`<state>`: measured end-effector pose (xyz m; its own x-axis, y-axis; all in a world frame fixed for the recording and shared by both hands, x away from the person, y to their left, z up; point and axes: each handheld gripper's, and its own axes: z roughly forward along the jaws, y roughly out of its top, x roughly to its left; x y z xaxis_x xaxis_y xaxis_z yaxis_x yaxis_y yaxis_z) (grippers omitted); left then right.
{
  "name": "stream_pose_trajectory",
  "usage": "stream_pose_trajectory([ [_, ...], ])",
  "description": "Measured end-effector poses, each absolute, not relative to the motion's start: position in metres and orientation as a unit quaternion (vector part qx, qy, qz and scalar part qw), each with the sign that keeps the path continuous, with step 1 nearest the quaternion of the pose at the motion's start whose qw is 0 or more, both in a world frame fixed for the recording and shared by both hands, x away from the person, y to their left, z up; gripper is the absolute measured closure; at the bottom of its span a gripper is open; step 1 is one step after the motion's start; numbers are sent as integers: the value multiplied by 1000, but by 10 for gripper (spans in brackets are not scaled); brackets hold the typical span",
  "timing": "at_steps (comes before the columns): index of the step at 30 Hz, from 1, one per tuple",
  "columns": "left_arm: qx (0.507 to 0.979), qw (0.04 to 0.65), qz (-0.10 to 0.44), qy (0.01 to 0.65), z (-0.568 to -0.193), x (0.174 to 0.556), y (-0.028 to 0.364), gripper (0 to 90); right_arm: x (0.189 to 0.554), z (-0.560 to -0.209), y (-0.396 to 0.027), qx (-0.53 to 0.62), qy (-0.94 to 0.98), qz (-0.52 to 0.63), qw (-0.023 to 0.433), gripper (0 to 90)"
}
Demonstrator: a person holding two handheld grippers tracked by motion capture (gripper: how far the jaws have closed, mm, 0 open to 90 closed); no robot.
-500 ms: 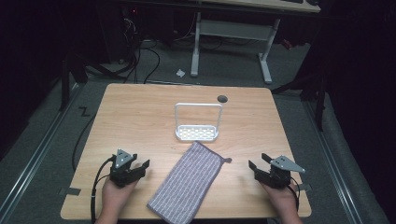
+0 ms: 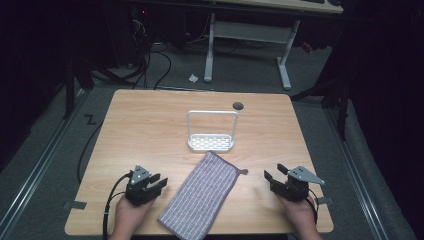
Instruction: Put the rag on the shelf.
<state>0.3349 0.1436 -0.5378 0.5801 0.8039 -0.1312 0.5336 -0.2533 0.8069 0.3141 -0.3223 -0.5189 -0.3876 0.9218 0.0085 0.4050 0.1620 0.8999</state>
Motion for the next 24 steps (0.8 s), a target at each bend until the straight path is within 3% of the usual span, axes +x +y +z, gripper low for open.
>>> stream_pose_trajectory([
  [1,780,431,156,426,-537,334,141,718,314,-518,-320,472,705,442,292,403],
  [5,794,426,147,407,-533,333,129,837,312,-515,-316,467,707,444,293,437],
  [7,811,411,141,392,-534,333,123,894,311,-515,-315,463,708,447,291,517],
  [15,834,400,110,363,-538,329,106,900,308,-518,-312,450,722,442,283,619],
  [24,851,402,91,325,-538,312,91,900,308,-513,-297,434,736,448,262,632],
])
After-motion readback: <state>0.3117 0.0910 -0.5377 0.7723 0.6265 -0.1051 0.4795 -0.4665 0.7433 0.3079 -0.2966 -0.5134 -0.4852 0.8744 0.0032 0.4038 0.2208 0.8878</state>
